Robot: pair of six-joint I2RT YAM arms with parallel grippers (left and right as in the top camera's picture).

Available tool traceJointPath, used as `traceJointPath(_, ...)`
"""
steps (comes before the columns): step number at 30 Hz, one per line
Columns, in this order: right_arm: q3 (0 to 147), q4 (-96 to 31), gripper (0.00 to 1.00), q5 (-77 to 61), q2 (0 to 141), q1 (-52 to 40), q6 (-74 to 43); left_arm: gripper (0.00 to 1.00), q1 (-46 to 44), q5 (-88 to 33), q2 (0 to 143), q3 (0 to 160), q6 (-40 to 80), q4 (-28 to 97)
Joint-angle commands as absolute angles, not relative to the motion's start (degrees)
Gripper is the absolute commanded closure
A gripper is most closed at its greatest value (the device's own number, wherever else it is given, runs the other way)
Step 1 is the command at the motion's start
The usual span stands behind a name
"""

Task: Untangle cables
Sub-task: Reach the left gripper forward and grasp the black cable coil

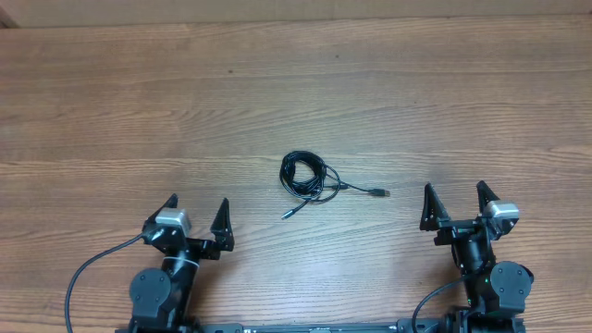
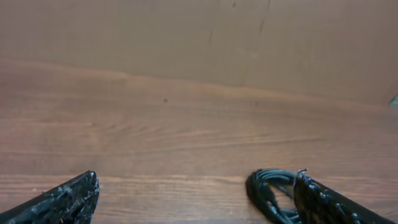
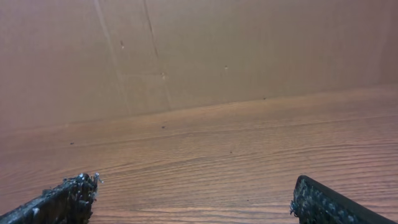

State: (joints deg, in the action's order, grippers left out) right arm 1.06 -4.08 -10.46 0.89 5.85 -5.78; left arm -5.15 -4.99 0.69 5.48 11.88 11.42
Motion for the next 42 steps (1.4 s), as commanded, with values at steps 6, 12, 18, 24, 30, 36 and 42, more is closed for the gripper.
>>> traceJointPath(6,0.45,-3.73,0.00,-10.13,0.16,5.41,-5.91,0.00,-4.89,-6.04,0.97,16.62,13.87,19.35)
traceJointPath(12,0.45,-3.73,0.00,-10.13,0.16,5.41,-5.93,0.00,-4.89,-8.36,9.54,26.11,14.33,24.25)
traceJointPath(18,0.45,-3.73,0.00,-10.13,0.16,5.41,-5.91,0.00,-4.91,-13.82,27.92,42.83,14.09,32.69)
traceJointPath(24,0.45,-3.75,0.00,-10.13,0.16,5.41,-5.91,0.01,-4.91,-23.49,44.75,60.27,13.06,45.23)
traceJointPath(30,0.45,-3.73,0.00,-10.13,0.16,5.41,-5.91,0.00,-7.81,-28.16,57.87,72.03,11.11,52.88)
traceJointPath(36,0.45,-3.73,0.00,-10.13,0.16,5.41,-5.93,0.00,-12.21,-28.16,66.63,72.16,14.33,52.38)
traceJointPath(42,0.45,-3.75,0.00,-10.13,0.16,5.41,-5.91,0.00,-14.98,-27.86,79.05,72.12,9.65,50.19)
